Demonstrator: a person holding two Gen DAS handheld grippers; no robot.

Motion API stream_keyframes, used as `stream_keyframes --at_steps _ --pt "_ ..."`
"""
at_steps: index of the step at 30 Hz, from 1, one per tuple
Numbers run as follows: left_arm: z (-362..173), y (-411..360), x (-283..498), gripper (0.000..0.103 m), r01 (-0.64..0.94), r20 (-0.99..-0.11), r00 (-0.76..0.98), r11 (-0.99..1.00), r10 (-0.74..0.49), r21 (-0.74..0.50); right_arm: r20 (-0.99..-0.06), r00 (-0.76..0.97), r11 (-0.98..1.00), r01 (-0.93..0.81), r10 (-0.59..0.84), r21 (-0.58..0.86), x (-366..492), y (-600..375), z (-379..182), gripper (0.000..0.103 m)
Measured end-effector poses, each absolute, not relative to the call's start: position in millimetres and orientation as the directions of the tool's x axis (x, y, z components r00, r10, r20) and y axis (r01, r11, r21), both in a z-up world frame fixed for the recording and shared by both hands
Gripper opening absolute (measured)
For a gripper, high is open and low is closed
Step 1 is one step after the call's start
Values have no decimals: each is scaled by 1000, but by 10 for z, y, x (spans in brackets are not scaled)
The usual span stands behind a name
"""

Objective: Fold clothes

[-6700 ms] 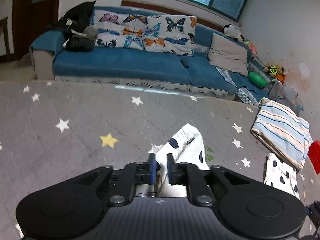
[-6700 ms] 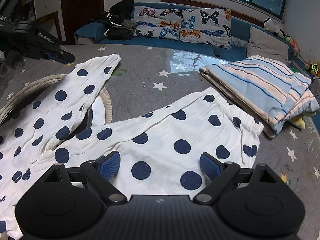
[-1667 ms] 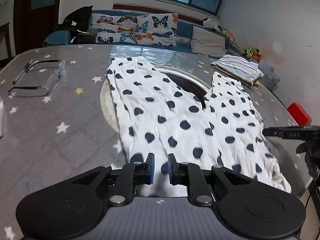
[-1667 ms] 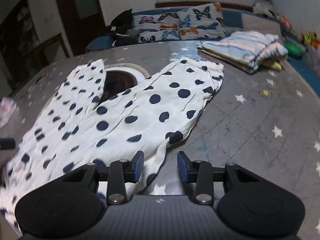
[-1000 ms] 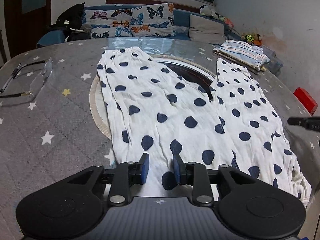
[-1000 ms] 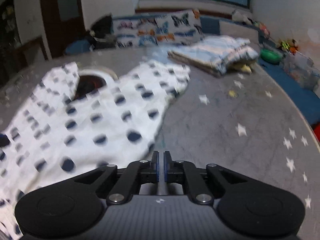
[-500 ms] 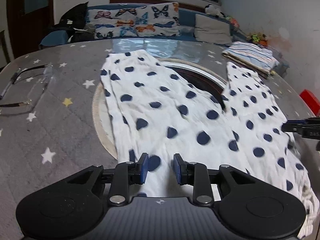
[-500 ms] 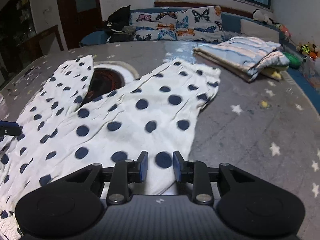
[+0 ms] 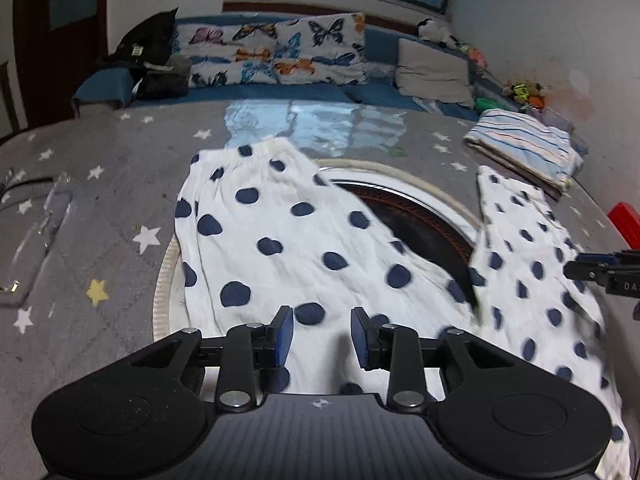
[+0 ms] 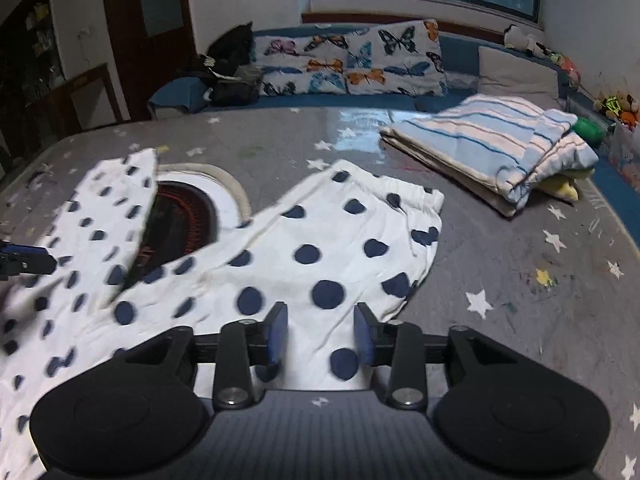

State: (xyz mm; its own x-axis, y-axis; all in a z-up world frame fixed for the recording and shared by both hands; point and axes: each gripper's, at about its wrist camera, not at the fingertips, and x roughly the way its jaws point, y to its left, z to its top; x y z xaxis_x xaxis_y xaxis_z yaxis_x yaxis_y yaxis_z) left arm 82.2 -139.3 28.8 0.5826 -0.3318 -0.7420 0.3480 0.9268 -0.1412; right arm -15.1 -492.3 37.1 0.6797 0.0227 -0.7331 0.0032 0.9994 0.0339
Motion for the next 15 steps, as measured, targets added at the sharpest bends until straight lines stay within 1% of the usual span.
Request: stream_keyframes --at_steps 4,7,10,13,15 --pt "218 -1329 900 35 332 -749 587 935 -308 -124 -754 655 999 48 -34 -3 -62 -5038 285 37" --pt "229 -1284 941 35 326 -751 589 938 -300 -119 -744 667 998 57 -35 5 -68 -5109 346 37" --pt "264 -1273 993 35 317 -741 600 940 -301 -125 -720 694 999 29 -3 24 -32 -5089 434 37" --pt "263 -1306 1043 35 323 -736 601 937 -311 -131 -732 678 998 -26 61 59 88 -5006 428 37" --pt "230 -1342 1073 35 330 -743 598 937 -302 -115 -747 661 997 -49 71 52 164 -4954 368 39"
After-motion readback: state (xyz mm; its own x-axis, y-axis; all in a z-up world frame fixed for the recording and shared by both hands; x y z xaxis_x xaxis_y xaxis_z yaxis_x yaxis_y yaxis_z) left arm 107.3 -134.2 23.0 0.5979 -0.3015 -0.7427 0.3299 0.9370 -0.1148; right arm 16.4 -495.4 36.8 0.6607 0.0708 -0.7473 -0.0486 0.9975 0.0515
